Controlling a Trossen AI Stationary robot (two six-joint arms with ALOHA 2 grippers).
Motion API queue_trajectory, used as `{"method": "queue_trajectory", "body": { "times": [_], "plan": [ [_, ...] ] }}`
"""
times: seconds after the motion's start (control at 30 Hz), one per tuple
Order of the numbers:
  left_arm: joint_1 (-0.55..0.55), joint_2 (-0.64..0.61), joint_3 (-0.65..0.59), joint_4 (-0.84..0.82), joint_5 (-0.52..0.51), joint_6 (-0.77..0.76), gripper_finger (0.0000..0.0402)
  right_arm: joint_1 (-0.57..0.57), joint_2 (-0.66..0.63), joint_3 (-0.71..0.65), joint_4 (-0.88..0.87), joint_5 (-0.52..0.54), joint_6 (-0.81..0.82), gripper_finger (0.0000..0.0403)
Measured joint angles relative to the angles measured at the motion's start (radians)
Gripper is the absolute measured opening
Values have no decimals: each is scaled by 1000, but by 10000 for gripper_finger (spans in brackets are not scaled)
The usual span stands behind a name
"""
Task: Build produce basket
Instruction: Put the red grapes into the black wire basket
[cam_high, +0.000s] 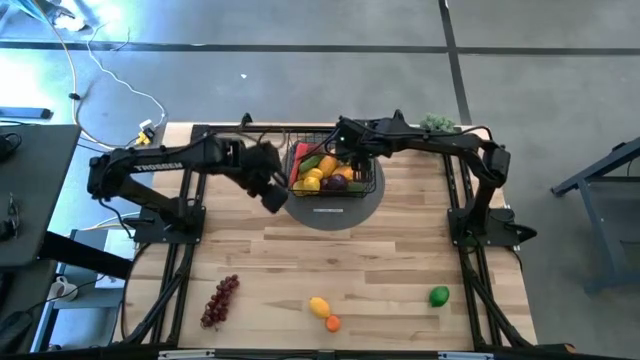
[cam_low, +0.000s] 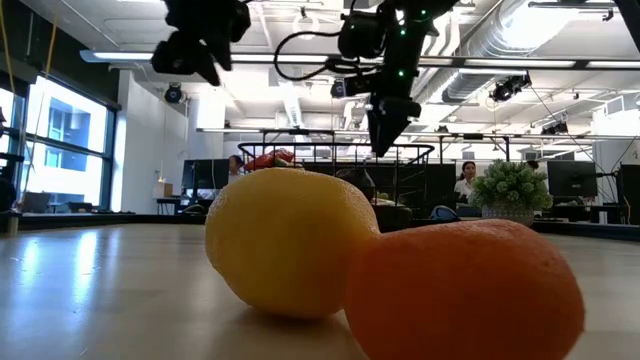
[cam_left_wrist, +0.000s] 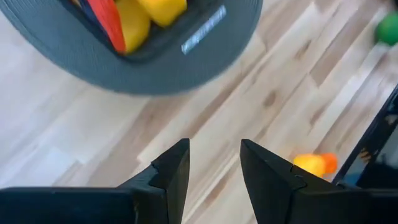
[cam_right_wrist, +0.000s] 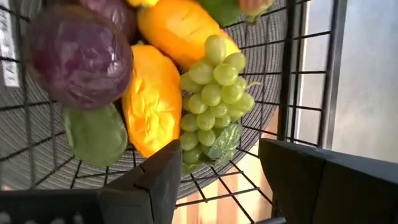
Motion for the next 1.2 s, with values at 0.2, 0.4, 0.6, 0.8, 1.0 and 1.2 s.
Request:
{"method": "queue_trajectory", "body": {
  "times": [0.2,0.4,0.6,0.8,1.0,1.2],
  "plan": [
    [-149,0,0,-60,-61,-59,131,-18,-59,0,-2,-32,86,197],
    [-301,0,0,-97,-61,-189,131,-29,-113,0,-9,-88,158,197],
    [-438,0,0,-119,-44,-377,131,-26,-139,0,-23,-101,158,197],
    [-565,0,0,-124,-6,-547,140,-26,-140,0,-61,-106,158,197],
    [-680,0,0,-204,75,-708,184,-26,-140,0,-98,-113,234,197],
    [-822,0,0,-244,54,-917,219,1,-140,0,-155,-117,297,197]
  ]
}}
